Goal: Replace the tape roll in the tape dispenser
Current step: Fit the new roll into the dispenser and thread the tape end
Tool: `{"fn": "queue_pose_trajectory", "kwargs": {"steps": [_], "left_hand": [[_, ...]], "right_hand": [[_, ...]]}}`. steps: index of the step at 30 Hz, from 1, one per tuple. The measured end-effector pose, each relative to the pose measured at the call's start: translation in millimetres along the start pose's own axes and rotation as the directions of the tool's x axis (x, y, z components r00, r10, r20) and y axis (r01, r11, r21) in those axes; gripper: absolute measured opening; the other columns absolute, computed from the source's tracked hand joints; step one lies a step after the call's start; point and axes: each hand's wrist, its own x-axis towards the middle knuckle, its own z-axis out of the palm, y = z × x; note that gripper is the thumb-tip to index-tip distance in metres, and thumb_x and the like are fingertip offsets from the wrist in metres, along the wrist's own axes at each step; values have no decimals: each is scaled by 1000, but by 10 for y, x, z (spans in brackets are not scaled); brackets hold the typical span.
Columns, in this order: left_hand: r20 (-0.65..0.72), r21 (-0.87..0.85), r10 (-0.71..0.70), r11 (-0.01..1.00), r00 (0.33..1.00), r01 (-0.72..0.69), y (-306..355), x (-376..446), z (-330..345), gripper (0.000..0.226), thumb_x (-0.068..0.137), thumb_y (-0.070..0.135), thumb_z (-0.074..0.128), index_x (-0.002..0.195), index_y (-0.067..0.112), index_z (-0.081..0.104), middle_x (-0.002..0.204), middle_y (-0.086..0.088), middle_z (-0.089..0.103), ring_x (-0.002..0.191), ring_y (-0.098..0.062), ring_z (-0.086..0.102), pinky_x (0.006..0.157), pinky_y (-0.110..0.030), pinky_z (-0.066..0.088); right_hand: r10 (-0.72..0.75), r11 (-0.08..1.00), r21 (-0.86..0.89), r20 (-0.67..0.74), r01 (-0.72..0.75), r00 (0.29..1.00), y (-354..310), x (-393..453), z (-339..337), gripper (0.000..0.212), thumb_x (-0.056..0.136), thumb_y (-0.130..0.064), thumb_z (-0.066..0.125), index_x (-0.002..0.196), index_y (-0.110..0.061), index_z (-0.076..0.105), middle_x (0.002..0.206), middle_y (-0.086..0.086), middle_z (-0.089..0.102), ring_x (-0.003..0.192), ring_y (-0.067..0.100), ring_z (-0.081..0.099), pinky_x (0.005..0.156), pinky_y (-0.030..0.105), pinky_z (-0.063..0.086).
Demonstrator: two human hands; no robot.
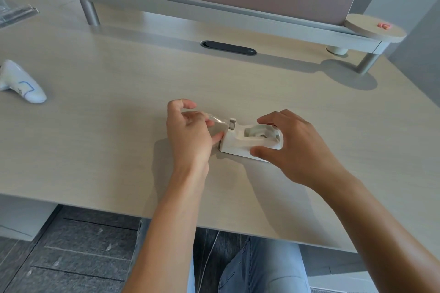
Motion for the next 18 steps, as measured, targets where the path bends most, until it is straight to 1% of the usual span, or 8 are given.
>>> {"fn": "queue_pose_trajectory", "kwargs": {"steps": [4,6,7,9,13,15,16,18], "left_hand": [[-4,-9,-61,998,998,61,-24,9,-26,22,99,-2,45,107,16,52,91,-6,55,80,-19,62,58,-35,66],[25,-18,-107,994,994,107,-26,9,-51,20,97,2,56,112,14,54,97,-9,57,81,-19,62,61,-37,68],[44,-23,-123,992,991,124,-25,7,-63,24,95,3,64,115,14,54,100,-10,57,81,-18,62,63,-37,68],[80,-30,-132,990,988,134,-21,9,-76,34,91,4,73,117,14,54,97,-10,56,80,-17,62,65,-35,69],[106,45,-92,995,990,88,-25,14,-68,41,88,-1,73,120,17,55,91,-8,52,82,-20,59,68,-35,69],[103,92,-63,994,993,54,-56,24,-71,40,87,-2,72,118,20,57,85,-3,52,78,-19,61,67,-34,69],[97,126,-53,991,994,41,-78,32,-79,39,86,1,72,114,24,58,81,2,54,73,-17,64,69,-38,69],[97,201,-46,979,994,26,-89,22,-99,36,80,12,74,101,37,60,71,14,58,61,-10,69,78,-49,68]], "right_hand": [[3,1000,-1,4,-3,1000,-7,3,-2,58,80,-43,82,132,-28,63,119,-8,63,113,19,59,91,38,52],[9,1000,-5,10,-9,1000,-5,4,-5,58,81,-43,82,133,-27,62,120,-8,63,112,18,58,90,37,51],[12,1000,-6,11,-11,1000,-5,5,-6,58,81,-43,82,133,-28,62,120,-8,62,112,18,58,90,36,51],[14,1000,-3,11,-14,1000,-12,2,-12,58,81,-43,82,133,-28,62,120,-8,62,112,17,58,89,36,50],[14,1000,-2,13,-14,1000,-24,2,-13,58,81,-44,81,133,-28,62,119,-9,62,112,17,58,88,34,49],[11,1000,-8,24,-11,1000,-20,5,-17,60,80,-45,82,134,-28,62,119,-9,61,113,17,59,87,33,48],[18,1000,5,31,-18,999,-23,13,-21,63,78,-47,83,134,-29,61,120,-9,60,113,16,59,86,30,47],[59,988,141,37,-63,998,-49,25,-38,64,76,-52,83,133,-30,63,122,-11,60,113,11,59,84,21,45]]}}
